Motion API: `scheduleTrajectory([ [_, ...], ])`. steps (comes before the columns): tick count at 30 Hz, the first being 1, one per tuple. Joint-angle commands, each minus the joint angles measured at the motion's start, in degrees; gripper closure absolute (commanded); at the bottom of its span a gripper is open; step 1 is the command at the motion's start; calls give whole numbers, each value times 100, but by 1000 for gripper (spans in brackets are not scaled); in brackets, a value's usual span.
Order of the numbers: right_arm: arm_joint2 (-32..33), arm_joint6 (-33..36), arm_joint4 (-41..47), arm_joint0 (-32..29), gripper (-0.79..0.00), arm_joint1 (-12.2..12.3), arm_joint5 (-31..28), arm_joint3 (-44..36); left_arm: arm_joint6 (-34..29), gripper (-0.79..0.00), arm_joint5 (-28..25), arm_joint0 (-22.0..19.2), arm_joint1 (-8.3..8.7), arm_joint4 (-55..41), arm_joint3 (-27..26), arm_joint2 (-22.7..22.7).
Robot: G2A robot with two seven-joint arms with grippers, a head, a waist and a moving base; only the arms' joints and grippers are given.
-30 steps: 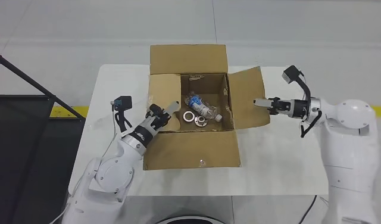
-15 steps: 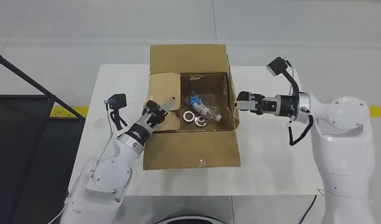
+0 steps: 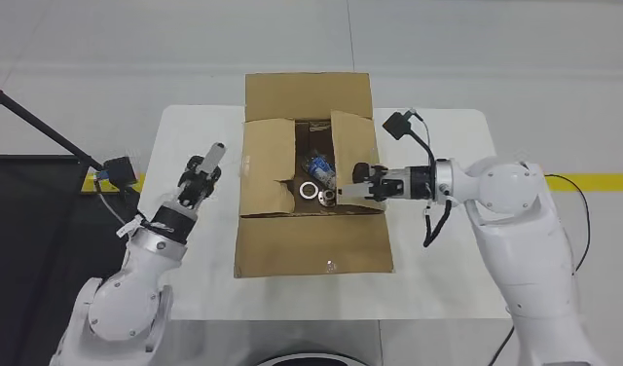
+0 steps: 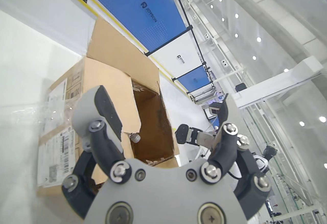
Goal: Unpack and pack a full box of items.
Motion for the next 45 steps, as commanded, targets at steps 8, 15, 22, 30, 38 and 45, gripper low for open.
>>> scheduleTrajectory([
  [8, -238, -160, -292, -125, -785, 42, -229, 44, -944, -785, -760, 1102, 58, -1157, -72, -1001],
  [15, -389, -326, -521, -128, -785, 67, -215, 10, -2342, -785, -930, 1654, 148, -1518, 136, -1434],
  [22, -407, -460, -496, -163, -785, 100, -141, -29, -3660, -785, -999, 1666, 259, -1619, 325, -1415],
  [30, -300, -553, -429, -240, -785, 135, -141, -158, -4422, -785, -867, 1486, 346, -1946, 495, -1149],
  [38, -300, -553, -429, -240, -785, 135, -141, -158, -4808, -785, -760, 1298, 423, -2238, 562, -1015],
  [45, -81, -1247, -38, -400, -785, 147, -51, -54, -4884, -785, -729, 1183, 467, -2854, 526, -1044],
])
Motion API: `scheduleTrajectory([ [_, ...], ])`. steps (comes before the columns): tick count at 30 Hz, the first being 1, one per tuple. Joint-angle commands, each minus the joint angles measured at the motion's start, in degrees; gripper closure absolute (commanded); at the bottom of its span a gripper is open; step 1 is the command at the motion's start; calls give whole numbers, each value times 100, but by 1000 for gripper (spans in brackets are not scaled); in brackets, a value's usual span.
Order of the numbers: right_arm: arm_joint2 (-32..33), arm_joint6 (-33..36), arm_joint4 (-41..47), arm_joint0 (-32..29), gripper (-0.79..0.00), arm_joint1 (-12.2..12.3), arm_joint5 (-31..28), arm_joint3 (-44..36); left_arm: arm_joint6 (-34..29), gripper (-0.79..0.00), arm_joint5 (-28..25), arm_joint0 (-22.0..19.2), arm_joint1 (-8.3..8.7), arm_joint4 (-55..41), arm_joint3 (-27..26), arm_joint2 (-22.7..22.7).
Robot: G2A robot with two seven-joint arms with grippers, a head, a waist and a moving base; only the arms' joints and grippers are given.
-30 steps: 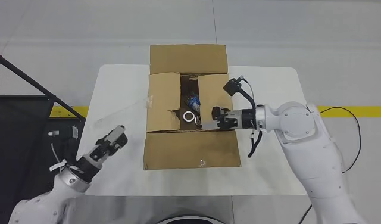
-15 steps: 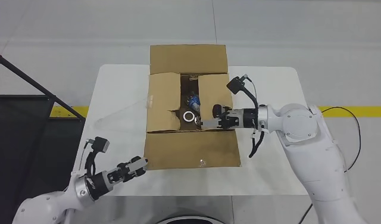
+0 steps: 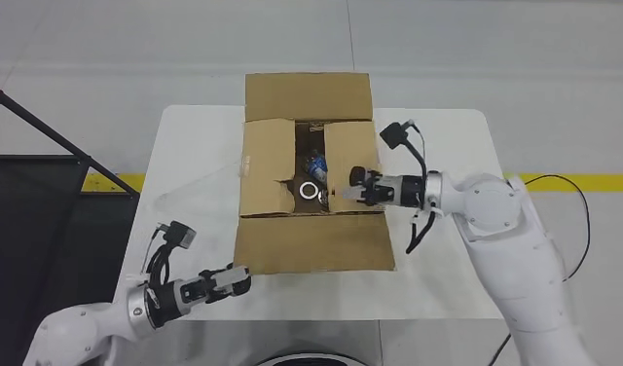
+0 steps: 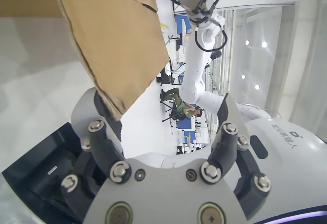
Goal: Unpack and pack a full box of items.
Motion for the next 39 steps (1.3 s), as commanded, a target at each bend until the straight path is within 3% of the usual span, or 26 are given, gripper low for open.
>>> scheduleTrajectory([
  [1, 56, -244, 168, 4, -785, -6, 16, 76, 5, -785, -1, -22, 13, -159, -26, -52],
  [9, -53, -1220, 601, 379, -785, -103, 131, 690, 472, -785, 186, -196, 42, -617, -161, -175],
  [18, -269, -2672, -443, 842, -785, -190, 419, 1185, 1328, -785, 394, -633, 55, -631, -241, 107],
  [30, -990, -2990, -26, 2098, -785, -543, -240, 3348, 3188, -785, 783, -1318, 4, -169, 0, 854],
  [39, -1622, -3575, -354, 2933, -785, -906, -246, 4755, 4134, -785, 880, -1809, -60, -124, 413, 1408],
])
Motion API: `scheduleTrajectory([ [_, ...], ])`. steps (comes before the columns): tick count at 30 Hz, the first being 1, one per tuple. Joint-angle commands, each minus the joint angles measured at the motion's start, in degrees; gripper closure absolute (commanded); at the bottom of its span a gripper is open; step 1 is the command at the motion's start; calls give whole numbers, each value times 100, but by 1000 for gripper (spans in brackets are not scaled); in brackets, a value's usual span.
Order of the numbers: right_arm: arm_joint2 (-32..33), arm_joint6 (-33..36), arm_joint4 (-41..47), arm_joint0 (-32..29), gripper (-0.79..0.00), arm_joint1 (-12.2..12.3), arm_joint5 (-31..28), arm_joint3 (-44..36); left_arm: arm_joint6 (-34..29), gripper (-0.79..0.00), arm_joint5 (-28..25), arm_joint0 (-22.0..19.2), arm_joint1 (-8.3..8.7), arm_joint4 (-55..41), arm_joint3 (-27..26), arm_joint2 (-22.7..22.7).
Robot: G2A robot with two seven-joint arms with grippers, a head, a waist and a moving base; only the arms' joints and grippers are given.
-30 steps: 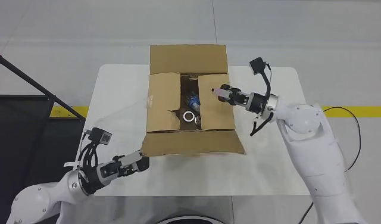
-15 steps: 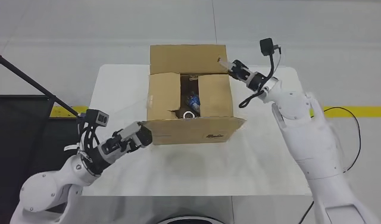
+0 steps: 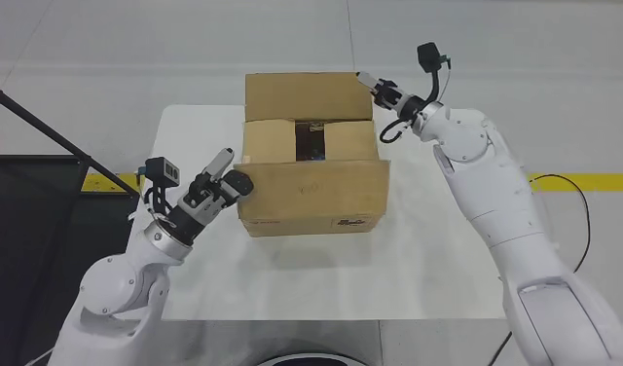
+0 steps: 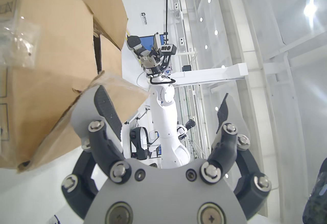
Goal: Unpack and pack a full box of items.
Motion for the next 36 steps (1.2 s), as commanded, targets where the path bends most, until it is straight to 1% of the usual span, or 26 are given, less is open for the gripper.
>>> scheduleTrajectory([
  [1, -114, -60, -47, 127, -785, -74, -43, 247, 146, -785, 3, -80, -11, 19, 76, 95],
  [7, -349, -92, -61, 456, -785, -285, -234, 946, 453, -785, 49, -266, -35, 137, 262, 317],
  [10, -429, 46, -11, 576, -785, -377, -392, 1231, 554, -785, 82, -327, -41, 235, 324, 393],
  [14, -385, 449, 429, 668, -785, -476, -828, 1561, 654, -785, 87, -377, -50, 254, 412, 448],
  [17, -278, 745, 767, 760, -785, -508, -1130, 1802, 702, -785, 88, -393, -55, 271, 459, 476],
  [24, 87, 1516, 1552, 900, -785, -471, -1722, 2146, 786, -785, 108, -421, -61, 265, 541, 475],
  [27, 277, 2008, 1933, 895, -785, -416, -1946, 2160, 771, -785, 132, -427, -60, 264, 564, 469],
  [30, 481, 2701, 2357, 869, -785, -338, -2071, 2118, 736, -785, 159, -433, -56, 282, 581, 459],
  [33, 668, 3450, 2734, 808, -785, -248, -2097, 1986, 641, -785, 175, -439, -51, 245, 594, 441],
  [36, 822, 4113, 3017, 719, -785, -158, -2000, 1796, 520, -785, 179, -451, -42, 244, 617, 411],
])
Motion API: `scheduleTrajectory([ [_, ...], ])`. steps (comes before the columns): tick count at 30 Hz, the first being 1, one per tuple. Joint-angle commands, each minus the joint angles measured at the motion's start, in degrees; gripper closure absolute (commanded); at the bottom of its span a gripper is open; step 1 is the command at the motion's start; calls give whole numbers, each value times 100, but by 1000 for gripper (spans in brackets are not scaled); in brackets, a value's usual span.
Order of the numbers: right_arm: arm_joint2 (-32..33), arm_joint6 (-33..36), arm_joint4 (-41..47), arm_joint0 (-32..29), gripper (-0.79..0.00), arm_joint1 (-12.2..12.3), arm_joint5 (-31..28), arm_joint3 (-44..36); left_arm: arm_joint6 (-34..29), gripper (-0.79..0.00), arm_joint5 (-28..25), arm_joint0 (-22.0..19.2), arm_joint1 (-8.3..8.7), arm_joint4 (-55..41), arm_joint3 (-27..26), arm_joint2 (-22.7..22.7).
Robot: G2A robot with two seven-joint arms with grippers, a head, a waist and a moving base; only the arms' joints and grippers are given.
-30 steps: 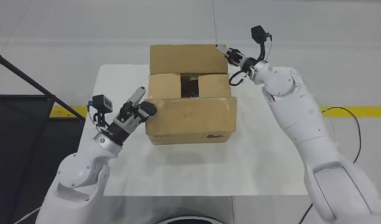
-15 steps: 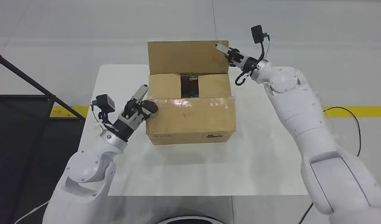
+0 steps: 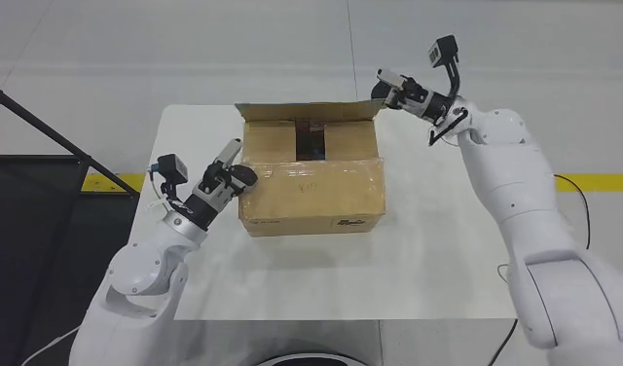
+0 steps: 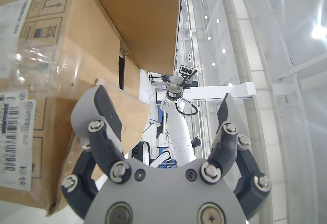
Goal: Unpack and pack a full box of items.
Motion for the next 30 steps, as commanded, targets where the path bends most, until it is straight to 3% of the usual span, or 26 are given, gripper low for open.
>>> scheduleTrajectory([
  [1, 78, 386, 167, -74, -785, 54, 182, -196, -48, -785, 4, -5, 4, -4, 13, -17],
  [12, 367, 1310, 162, -830, -785, 458, 1114, -1495, -168, -785, 89, -69, 17, 62, 113, 15],
  [24, 215, 1234, -143, -1145, -785, 540, 2367, -1962, -226, -785, 190, -71, 44, 411, 115, 42],
  [30, 175, 1207, -64, -1285, -785, 548, 2606, -2111, -223, -785, 182, -72, 53, 612, 93, 96],
])
